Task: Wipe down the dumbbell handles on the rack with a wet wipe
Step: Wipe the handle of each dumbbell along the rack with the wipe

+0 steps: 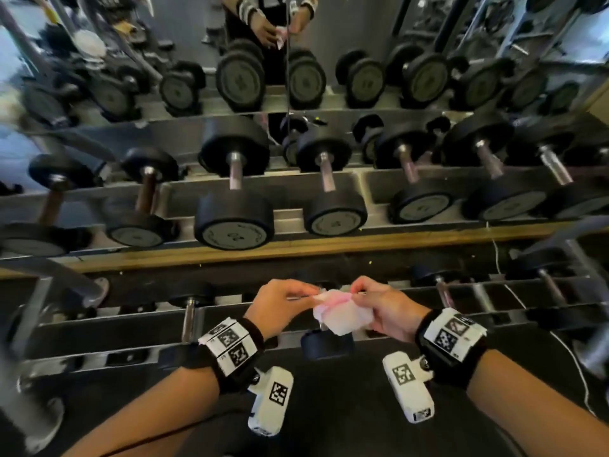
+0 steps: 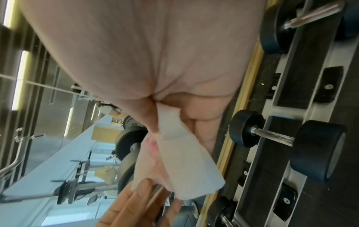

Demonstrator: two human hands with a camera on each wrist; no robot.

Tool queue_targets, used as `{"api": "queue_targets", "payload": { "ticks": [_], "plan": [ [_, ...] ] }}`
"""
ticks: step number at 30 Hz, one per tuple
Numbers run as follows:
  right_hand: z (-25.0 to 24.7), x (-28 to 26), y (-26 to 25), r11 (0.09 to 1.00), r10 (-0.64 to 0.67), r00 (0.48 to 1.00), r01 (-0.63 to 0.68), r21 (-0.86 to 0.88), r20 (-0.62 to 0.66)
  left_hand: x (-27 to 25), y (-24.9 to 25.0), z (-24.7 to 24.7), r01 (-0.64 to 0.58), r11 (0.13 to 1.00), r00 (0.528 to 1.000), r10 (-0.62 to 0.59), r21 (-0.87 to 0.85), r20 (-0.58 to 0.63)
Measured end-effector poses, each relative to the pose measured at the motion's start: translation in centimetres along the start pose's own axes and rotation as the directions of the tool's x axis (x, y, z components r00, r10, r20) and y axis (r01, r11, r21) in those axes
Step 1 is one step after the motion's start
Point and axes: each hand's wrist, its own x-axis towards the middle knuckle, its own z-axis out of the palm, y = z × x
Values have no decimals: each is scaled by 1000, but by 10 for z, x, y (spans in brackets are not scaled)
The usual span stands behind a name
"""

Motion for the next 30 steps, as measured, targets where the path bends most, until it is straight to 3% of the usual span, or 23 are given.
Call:
{"api": "queue_targets", "payload": {
  "ticks": [6, 10, 15, 19, 21, 23, 25, 27, 30],
  "plan": [
    [33, -26, -51, 954, -90, 995, 101, -281, 50, -28, 44, -39, 34, 994, 981, -53, -104, -187],
    [50, -9, -81, 845, -209, 972, 237, -480, 111, -27, 50, -69, 57, 980, 938, -118, -190, -327],
    [67, 37, -115, 823, -250, 956, 295, -486, 156, -5, 48, -110, 63, 832, 904, -281, -551, -322],
    [78, 83, -152, 754, -306, 940, 338, -563, 155, 29, 51, -146, 100, 717, 899, -361, -690, -246],
    [81, 105, -174, 697, -320, 930, 359, -621, 179, 46, 55, -163, 117, 769, 918, -325, -628, -228],
    [84, 126, -193, 682, -311, 926, 374, -629, 214, 62, 55, -179, 80, 899, 959, -188, -431, -214],
    [86, 144, -207, 657, -317, 913, 406, -635, 255, 75, 56, -190, 78, 973, 986, -107, -216, -128],
    [86, 161, -217, 660, -334, 906, 422, -622, 260, 89, 53, -196, 105, 991, 988, -112, -79, -102],
    [81, 185, -220, 748, -373, 914, 399, -531, 162, 104, 52, -197, 103, 987, 981, -122, -127, -154]
  ]
}}
